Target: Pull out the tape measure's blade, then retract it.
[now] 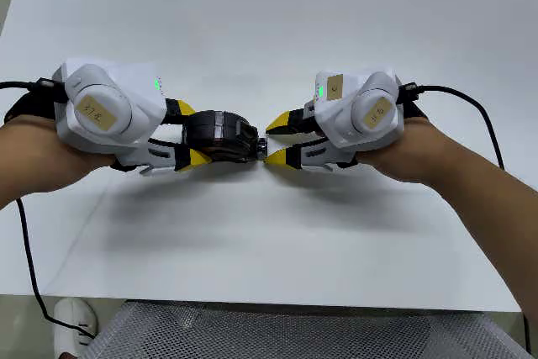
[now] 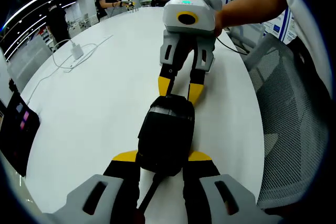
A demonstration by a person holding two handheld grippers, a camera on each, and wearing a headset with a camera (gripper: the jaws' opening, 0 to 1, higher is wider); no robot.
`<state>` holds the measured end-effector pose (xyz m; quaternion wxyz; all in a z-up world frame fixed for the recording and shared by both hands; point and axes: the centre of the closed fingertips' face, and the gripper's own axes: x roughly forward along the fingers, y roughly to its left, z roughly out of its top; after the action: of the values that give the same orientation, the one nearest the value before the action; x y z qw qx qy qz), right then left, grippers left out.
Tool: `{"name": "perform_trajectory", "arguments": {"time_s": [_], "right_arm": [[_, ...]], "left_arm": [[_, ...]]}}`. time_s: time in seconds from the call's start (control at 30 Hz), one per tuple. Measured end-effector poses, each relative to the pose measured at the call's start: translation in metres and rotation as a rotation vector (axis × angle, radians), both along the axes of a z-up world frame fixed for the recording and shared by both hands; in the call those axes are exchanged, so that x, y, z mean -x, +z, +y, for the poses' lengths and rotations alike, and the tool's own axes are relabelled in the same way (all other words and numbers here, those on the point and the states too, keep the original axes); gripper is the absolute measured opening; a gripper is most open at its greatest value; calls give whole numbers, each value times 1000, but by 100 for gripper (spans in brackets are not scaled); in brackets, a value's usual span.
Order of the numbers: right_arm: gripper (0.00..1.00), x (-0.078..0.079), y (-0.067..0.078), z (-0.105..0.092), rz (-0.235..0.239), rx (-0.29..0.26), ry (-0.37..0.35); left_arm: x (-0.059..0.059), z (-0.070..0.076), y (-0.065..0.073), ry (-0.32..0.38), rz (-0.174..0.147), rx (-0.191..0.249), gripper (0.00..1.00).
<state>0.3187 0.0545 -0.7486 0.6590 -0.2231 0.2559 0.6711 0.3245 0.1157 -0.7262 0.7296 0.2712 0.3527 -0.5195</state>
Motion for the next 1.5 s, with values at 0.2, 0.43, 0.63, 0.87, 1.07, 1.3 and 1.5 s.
{"name": "perform_trajectory", "arguments": {"time_s": [0.2,0.43,0.63,0.87,1.07,1.3,1.5], "right_arm": [[17,0,-2,2,-3,4,12],[16,-1,-2,5,7,-16,2],[14,1,-2,5,-3,-17,20],[12,2,-2,7,-10,-21,32],[11,3,-2,6,11,-22,30],[10,4,-2,6,-1,-20,46],[10,4,-2,5,-5,-20,43]], "left_arm": [[0,0,0,1,0,0,26],[0,0,-1,1,1,-2,26],[0,0,-1,0,2,-1,26],[0,0,-1,2,3,-2,26],[0,0,-1,4,6,-2,26],[0,1,-1,2,3,-8,26],[0,1,-1,-2,5,-14,26]]}}
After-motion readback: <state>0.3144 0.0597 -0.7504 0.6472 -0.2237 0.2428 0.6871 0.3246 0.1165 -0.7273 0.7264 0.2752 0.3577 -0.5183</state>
